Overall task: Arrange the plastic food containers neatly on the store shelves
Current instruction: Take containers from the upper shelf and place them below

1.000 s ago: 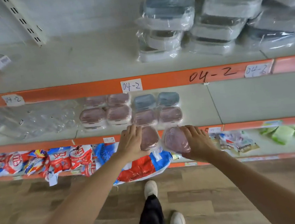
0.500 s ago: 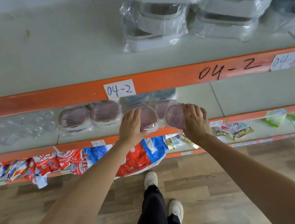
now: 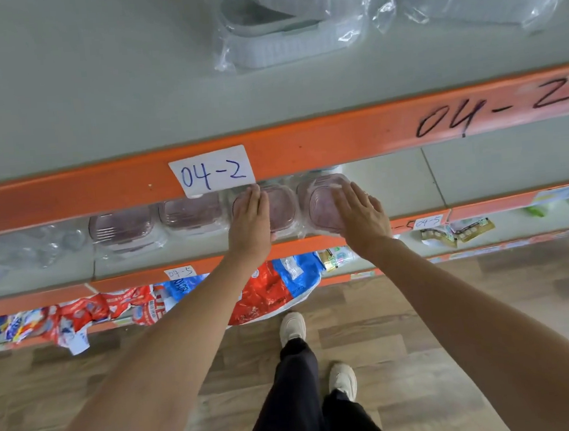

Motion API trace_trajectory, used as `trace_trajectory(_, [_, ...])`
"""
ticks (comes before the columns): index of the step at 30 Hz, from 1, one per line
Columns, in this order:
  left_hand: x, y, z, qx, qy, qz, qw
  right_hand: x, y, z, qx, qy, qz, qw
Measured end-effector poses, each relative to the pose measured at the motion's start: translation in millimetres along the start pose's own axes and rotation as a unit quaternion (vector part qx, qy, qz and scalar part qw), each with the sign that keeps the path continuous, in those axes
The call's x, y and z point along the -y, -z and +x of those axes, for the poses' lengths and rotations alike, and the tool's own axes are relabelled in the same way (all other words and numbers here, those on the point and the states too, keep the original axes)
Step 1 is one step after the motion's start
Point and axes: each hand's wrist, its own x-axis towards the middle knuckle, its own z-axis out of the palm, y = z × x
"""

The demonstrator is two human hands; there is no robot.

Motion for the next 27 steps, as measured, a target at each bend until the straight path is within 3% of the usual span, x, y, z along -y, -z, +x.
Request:
trace_trajectory(11, [-0.5,-13.7,1.4,-0.044,-0.010,0.033,0.998,1.3,-4.2,0.0,-0.038,0.011,-0.019,0.999])
trace_trajectory(22, [17.4,-2.1,35.9,-0.200,0.004,-0.040,0.979,-7.6,6.4,43.1,-0.195,0.020,0.010,0.981])
trace_trajectory(27, [23.3,4.8,83.3,-0.199,0.008,-0.027,0.980,-9.7,14.2,93.8,-0.211,0.021,0.003,0.977])
